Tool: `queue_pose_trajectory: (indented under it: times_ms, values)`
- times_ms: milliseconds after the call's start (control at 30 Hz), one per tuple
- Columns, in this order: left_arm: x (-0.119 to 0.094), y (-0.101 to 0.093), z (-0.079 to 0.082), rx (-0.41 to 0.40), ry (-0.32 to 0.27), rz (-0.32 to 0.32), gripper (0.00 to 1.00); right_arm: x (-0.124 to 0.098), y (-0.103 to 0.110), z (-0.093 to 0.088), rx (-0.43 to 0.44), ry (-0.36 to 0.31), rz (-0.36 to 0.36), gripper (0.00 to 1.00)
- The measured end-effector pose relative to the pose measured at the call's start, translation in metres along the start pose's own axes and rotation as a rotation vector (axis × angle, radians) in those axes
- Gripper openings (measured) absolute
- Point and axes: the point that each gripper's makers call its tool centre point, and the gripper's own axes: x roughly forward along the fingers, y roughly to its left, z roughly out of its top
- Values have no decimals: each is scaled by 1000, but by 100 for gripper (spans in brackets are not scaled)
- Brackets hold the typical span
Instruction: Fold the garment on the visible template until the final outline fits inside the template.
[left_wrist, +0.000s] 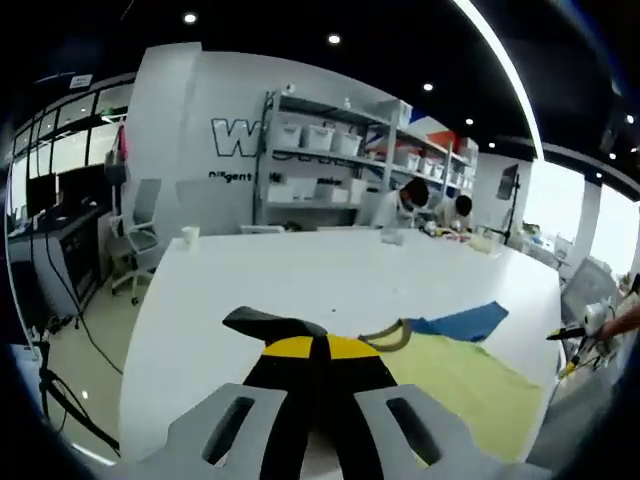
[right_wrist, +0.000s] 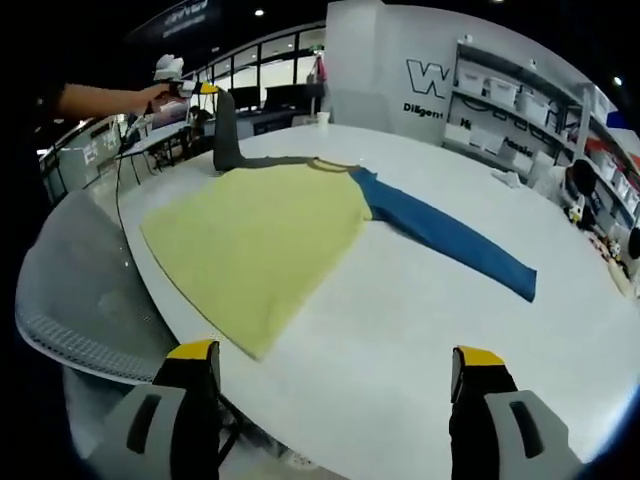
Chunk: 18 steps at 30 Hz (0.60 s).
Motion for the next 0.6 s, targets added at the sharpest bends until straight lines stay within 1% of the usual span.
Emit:
queue_pose_trajectory:
  times_ms: [100, 167, 333, 400, 500, 567, 600]
  values:
    - [7, -17, 7, 21, -6, -36, 2, 0, 1, 1, 6, -3, -1, 95]
    - [13, -32, 12, 44, -15, -78, 2, 0, 1, 1, 2, -3, 0, 94]
    - [18, -80, 24, 68, -22, -165, 2, 0, 1, 5, 0, -11, 0, 94]
    - [20, -96, 31, 76, -31, -189, 2, 0, 1, 6, 0, -13, -2, 94]
    - [23, -116, 38, 80, -29, -235, 2, 0, 1, 7, 2, -13, -4, 94]
    - [27, -127, 42, 86, -31, -257, 2, 0, 1, 7, 2, -14, -3, 94]
    - [28, -130, 42, 86, -31, -261, 2, 1, 2, 7, 3, -14, -2, 94]
